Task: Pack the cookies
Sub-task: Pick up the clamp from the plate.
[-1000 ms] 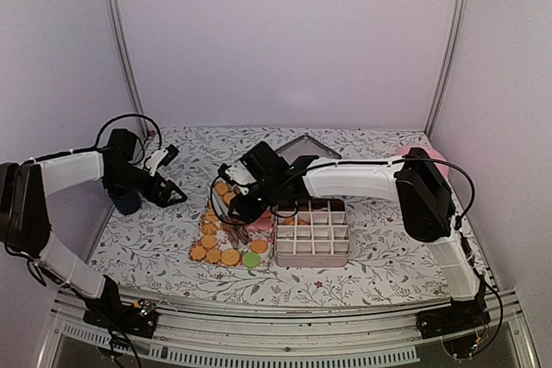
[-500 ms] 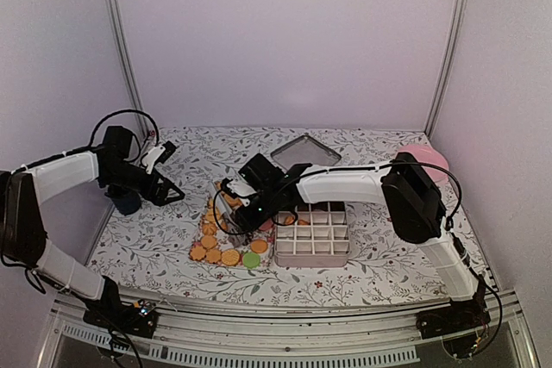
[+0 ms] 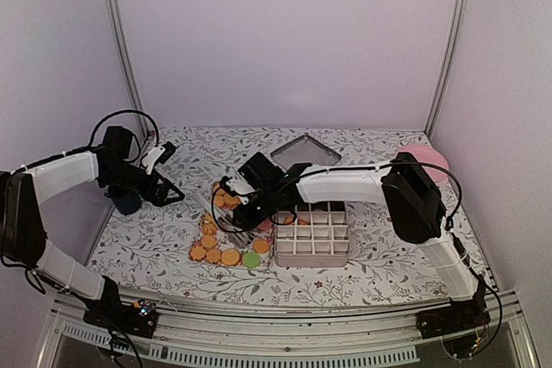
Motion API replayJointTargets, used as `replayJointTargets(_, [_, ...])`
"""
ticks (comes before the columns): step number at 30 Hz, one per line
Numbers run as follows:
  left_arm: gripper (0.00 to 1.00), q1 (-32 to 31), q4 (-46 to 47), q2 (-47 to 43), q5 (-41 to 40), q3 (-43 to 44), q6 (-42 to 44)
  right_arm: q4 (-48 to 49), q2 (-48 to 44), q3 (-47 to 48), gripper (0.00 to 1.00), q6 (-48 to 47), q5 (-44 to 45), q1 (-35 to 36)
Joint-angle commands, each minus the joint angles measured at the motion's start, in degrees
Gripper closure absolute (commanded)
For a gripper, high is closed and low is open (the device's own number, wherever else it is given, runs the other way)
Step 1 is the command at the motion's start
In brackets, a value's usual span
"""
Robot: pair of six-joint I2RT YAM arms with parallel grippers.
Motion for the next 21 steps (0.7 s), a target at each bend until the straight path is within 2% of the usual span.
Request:
replayJointTargets(1, [0.03,0.3,-0.5,-0.9,0.3,-0.2,1.1,-0.1,-1.2,0.2,0.73,0.7,-0.3,0.3])
replayJointTargets(11, [0.02,0.3,-1.1,-1.8,-0.7,0.1,1.8,-0.3,-1.0,-1.9,0.73,0.5,-4.0,0.4])
replayJointTargets(16, [0.02,0.2,-1.4,-2.2,-0.5,0.3,2.2,-0.4,-1.7,-3.9,0.67,0.9,-4.2,0.4])
replayJointTargets(18, [0.02,0.3,-1.6,-2.3,-0.4,0.5,2.2,0.1,-2.2,-4.7,0.69,1.1,-3.3,0.7])
replayJointTargets(21, [0.02,0.2,-1.8,-2.2,-0.4,0.9,2.2,1.5,-5.2,-6.0,0.78,0.7,-1.6,1.5])
